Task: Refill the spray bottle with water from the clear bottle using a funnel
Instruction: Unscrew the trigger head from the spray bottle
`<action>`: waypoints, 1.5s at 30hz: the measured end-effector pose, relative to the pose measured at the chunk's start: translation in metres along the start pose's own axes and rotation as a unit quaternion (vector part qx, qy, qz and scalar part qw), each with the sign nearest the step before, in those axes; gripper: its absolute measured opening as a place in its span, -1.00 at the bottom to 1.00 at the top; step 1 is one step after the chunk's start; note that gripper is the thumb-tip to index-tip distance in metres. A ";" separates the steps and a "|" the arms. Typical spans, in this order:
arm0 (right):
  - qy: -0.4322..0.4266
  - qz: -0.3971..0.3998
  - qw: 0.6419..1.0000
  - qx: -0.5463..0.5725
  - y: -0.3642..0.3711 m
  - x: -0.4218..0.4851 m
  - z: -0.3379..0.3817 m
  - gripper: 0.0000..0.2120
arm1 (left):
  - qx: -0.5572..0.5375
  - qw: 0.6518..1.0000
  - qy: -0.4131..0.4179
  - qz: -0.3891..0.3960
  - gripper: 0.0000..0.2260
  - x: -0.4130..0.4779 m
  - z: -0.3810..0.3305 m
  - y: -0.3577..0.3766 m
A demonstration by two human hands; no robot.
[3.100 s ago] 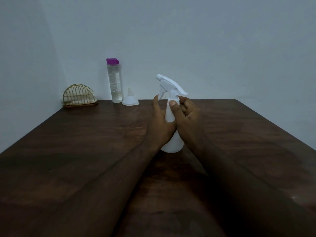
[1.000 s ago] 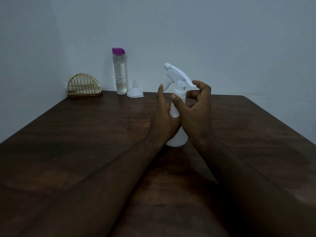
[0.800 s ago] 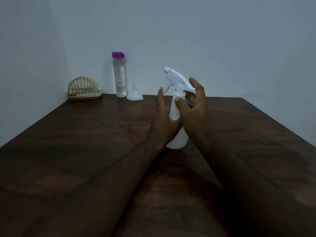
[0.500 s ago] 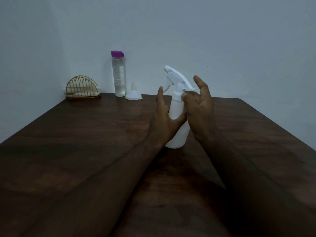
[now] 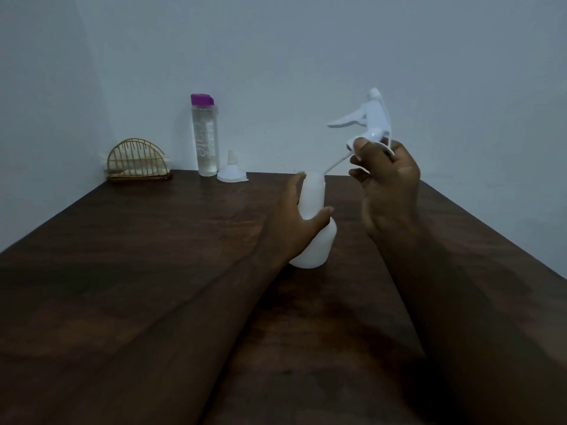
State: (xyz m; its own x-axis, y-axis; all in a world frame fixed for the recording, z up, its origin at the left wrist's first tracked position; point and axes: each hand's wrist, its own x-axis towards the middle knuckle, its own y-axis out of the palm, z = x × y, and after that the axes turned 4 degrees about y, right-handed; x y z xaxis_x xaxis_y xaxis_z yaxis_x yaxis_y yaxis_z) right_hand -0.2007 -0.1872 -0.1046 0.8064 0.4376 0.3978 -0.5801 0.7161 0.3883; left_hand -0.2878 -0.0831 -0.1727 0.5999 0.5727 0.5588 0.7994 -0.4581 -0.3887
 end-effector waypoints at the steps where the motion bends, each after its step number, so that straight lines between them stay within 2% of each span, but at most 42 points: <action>1: 0.012 -0.005 1.000 0.027 -0.001 0.002 0.000 -0.77 | 0.020 1.000 0.009 -0.006 -0.45 0.000 0.001 0.000; 3: 0.028 -0.007 0.997 0.071 -0.001 0.003 0.001 -0.80 | 0.041 0.999 0.013 -0.024 -0.60 0.000 0.002 0.000; 9: 0.017 -0.036 0.988 0.146 -0.018 0.017 0.012 -0.84 | 0.077 0.995 0.009 -0.061 -0.64 0.000 0.006 -0.006; 11: 0.000 -0.048 0.993 0.106 -0.030 0.024 0.009 -0.85 | 0.084 0.993 -0.008 -0.087 -0.67 0.000 0.011 -0.014; 13: 0.017 -0.035 0.999 0.013 -0.041 0.028 0.000 -0.89 | 0.095 0.990 -0.022 -0.104 -0.68 0.000 0.015 -0.018; 17: 0.101 0.084 0.980 -0.146 -0.056 0.036 -0.018 -0.91 | 0.109 0.984 -0.035 -0.138 -0.70 0.005 0.017 -0.026; 19: 0.120 0.120 0.976 -0.139 -0.070 0.036 -0.017 -0.86 | 0.114 0.981 -0.027 -0.152 -0.70 0.005 0.020 -0.024; 21: 0.138 0.117 0.979 -0.090 -0.082 0.036 -0.017 -0.83 | 0.111 0.981 -0.013 -0.160 -0.70 0.007 0.025 -0.024; 23: 0.148 0.113 0.977 -0.105 -0.089 0.037 -0.021 -0.76 | 0.099 0.982 -0.003 -0.160 -0.72 0.008 0.029 -0.024; 26: 0.167 0.149 0.970 -0.095 -0.090 0.036 -0.023 -0.68 | 0.092 0.984 0.005 -0.155 -0.76 0.008 0.028 -0.023; 28: 0.164 0.144 0.973 -0.074 -0.090 0.037 -0.021 -0.63 | 0.092 0.984 0.003 -0.151 -0.74 0.007 0.027 -0.023; 32: 0.156 0.109 0.981 -0.029 -0.093 0.037 -0.019 -0.82 | 0.099 0.985 0.005 -0.141 -0.68 0.005 0.025 -0.023; 34: 0.169 0.099 0.981 -0.012 -0.091 0.034 -0.021 -0.83 | 0.096 0.985 0.007 -0.143 -0.70 0.005 0.024 -0.023; 38: 0.157 0.075 0.983 -0.053 -0.087 0.031 -0.024 -0.83 | 0.099 0.985 -0.007 -0.139 -0.73 0.004 0.022 -0.022; 41: 0.150 0.073 0.985 -0.041 -0.086 0.031 -0.022 -0.85 | 0.095 0.986 -0.016 -0.135 -0.77 0.003 0.019 -0.021; 43: 0.138 0.071 0.985 -0.072 -0.087 0.031 -0.021 -0.86 | 0.093 0.986 -0.020 -0.136 -0.75 0.002 0.018 -0.021; 45: 0.151 0.071 0.985 -0.051 -0.087 0.031 -0.021 -0.86 | 0.100 0.986 -0.027 -0.134 -0.71 0.002 0.019 -0.021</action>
State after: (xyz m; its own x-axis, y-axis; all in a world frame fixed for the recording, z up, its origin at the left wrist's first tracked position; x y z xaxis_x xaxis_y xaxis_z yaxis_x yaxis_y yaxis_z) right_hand -0.1226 -0.2239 -0.1437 0.7237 0.6685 0.1710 -0.6880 0.6798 0.2541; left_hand -0.3025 -0.0597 -0.1770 0.3632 0.6926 0.6232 0.9167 -0.1463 -0.3718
